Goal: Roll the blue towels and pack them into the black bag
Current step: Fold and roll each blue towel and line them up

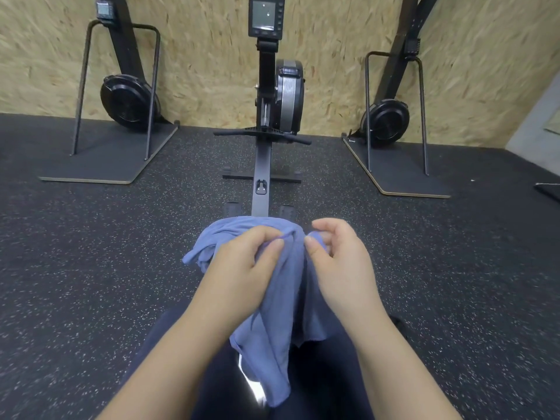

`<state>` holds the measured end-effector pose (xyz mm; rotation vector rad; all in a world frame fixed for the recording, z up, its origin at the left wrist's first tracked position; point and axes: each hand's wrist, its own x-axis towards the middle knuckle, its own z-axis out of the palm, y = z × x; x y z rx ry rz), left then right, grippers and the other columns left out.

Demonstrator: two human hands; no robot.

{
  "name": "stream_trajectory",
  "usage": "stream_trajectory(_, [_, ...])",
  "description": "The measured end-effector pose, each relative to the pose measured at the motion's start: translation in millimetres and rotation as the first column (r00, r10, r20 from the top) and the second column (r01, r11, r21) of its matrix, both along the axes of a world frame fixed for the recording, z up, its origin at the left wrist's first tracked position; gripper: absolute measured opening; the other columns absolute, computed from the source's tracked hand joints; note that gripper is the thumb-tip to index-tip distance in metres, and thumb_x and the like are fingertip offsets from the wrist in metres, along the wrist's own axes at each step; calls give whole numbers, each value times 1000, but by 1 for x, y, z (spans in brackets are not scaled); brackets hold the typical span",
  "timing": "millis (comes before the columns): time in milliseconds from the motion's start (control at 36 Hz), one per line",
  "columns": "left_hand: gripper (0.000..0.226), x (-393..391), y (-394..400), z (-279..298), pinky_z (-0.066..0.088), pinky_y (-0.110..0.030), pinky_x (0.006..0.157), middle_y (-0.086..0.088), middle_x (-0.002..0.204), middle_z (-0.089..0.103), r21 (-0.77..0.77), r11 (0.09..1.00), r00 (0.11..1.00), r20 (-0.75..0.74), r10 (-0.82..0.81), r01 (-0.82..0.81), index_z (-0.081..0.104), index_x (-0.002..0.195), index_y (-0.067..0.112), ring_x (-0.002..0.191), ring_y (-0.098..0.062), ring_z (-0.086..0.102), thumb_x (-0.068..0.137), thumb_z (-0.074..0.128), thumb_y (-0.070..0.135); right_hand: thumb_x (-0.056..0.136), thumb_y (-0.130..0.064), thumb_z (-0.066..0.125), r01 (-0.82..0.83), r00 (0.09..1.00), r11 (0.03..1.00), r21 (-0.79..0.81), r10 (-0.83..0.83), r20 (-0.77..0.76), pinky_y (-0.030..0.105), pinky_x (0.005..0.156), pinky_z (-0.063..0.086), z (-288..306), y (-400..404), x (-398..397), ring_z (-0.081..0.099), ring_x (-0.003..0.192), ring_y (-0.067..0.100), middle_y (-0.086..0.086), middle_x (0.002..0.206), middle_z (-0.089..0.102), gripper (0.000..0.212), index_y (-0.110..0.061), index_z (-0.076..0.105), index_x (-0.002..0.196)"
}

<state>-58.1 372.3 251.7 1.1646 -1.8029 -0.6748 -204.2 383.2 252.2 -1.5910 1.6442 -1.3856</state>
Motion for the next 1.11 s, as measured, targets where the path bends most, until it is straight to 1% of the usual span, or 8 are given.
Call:
stream_trajectory(139, [18,-3,4,4,36,-15,59,17,60,54,30,998,999,-10,-52,52,54,100,36,59,1,50,93,58,20,88,-4,58,-89,989,995,39,84,125,4,66,40,8,5,5,57,71,-10,-13,90,69,33,-28,49,108])
stream_trajectory(278, [32,-6,6,7,34,-11,62,16,64,54,68,996,993,100,-65,58,48,121,37,66,8,51,95,55,20,83,11,49,-221,958,975,36,209,198,5,69,42,15,11,13,64,80,-8,-8,95,71,45,-32,51,97])
stream_trajectory(389, [16,-2,5,7,35,-8,62,11,75,61,72,997,997,73,36,-41,53,105,30,69,9,52,93,58,19,85,12,46,-278,928,960,17,264,264,6,63,41,15,13,15,61,67,-9,-13,88,69,43,-29,50,97])
stream_trajectory(500, [20,2,2,5,35,-8,59,13,69,62,9,990,990,37,139,-139,50,82,30,66,10,54,90,62,16,85,10,54,-267,928,964,-11,260,265,13,69,46,8,10,21,62,76,-1,-7,88,66,40,-26,47,98])
stream_trajectory(667, [12,10,0,10,35,-10,55,19,64,61,-29,972,966,-116,230,-235,54,86,25,57,3,52,91,61,15,83,-11,69,-232,965,971,64,221,139,8,69,42,8,12,18,57,75,-4,-10,88,63,33,-33,49,99])
stream_trajectory(806, [11,16,-4,13,35,-14,55,18,62,61,-44,965,952,-180,247,-258,54,85,26,56,-1,51,90,61,19,85,-16,69,-144,987,990,-2,144,76,8,60,39,15,14,16,53,62,-8,-28,67,61,17,-27,60,76])
stream_trajectory(1000, [10,5,1,16,30,-14,43,11,43,41,94,992,950,-293,106,-82,56,85,16,40,-3,34,93,58,11,84,-20,71,-13,983,999,-39,20,183,12,53,38,17,12,14,51,55,-3,-14,59,62,12,-18,66,73])
stream_trajectory(1111, [12,-1,6,16,33,-33,48,-2,51,48,139,988,954,-299,-19,63,58,84,17,49,-11,38,95,56,13,86,-15,68,-71,976,997,-29,75,203,11,55,42,18,14,15,57,59,-3,-8,68,71,14,-22,68,74])
